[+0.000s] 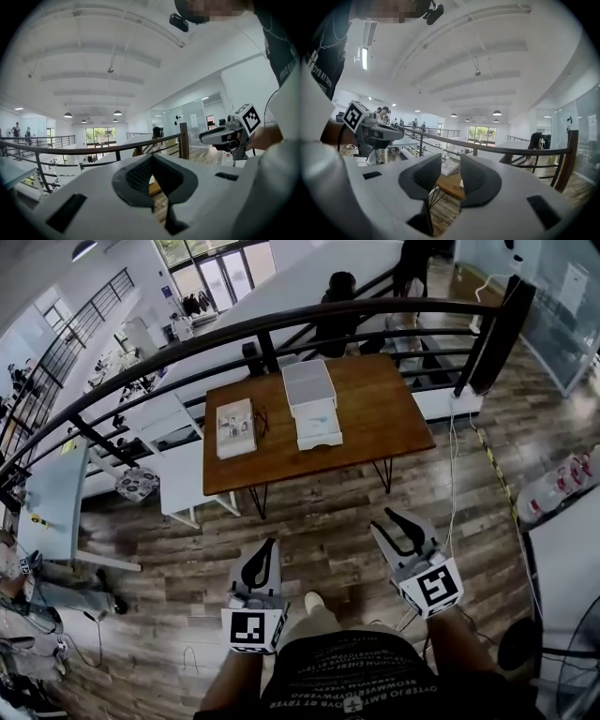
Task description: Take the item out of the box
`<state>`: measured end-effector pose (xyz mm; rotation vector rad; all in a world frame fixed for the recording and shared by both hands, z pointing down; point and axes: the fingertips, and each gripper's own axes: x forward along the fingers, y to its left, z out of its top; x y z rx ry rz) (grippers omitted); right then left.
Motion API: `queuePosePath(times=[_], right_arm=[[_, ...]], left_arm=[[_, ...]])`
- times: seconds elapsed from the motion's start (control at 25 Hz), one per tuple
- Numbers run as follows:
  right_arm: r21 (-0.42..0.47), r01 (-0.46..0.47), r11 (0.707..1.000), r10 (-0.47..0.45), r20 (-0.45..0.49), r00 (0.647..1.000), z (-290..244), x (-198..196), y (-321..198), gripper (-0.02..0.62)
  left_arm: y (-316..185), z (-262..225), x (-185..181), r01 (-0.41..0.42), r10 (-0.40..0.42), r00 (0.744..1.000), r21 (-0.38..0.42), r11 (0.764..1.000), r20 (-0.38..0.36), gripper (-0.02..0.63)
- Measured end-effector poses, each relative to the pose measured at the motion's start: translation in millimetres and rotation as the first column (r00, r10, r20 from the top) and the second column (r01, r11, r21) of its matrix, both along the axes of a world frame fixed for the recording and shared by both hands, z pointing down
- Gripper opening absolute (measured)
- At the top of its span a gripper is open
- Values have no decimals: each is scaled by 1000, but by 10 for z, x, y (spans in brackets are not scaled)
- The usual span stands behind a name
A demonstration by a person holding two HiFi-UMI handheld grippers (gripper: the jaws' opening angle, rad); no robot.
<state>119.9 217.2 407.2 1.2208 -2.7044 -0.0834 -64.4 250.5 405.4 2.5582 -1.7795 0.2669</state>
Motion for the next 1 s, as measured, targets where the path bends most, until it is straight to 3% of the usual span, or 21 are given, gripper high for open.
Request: queuePosePath(times=[0.52, 1.0], right_arm=[[-51, -32, 998, 32, -13, 999, 58, -700, -648, 124], [-81, -108, 991, 108, -6, 994, -23, -945, -789, 129]], left_arm=[[-747, 31, -699, -61, 61, 998, 10, 998, -33, 6], [-1023, 48, -906, -146, 146, 985, 3, 989, -89, 6]])
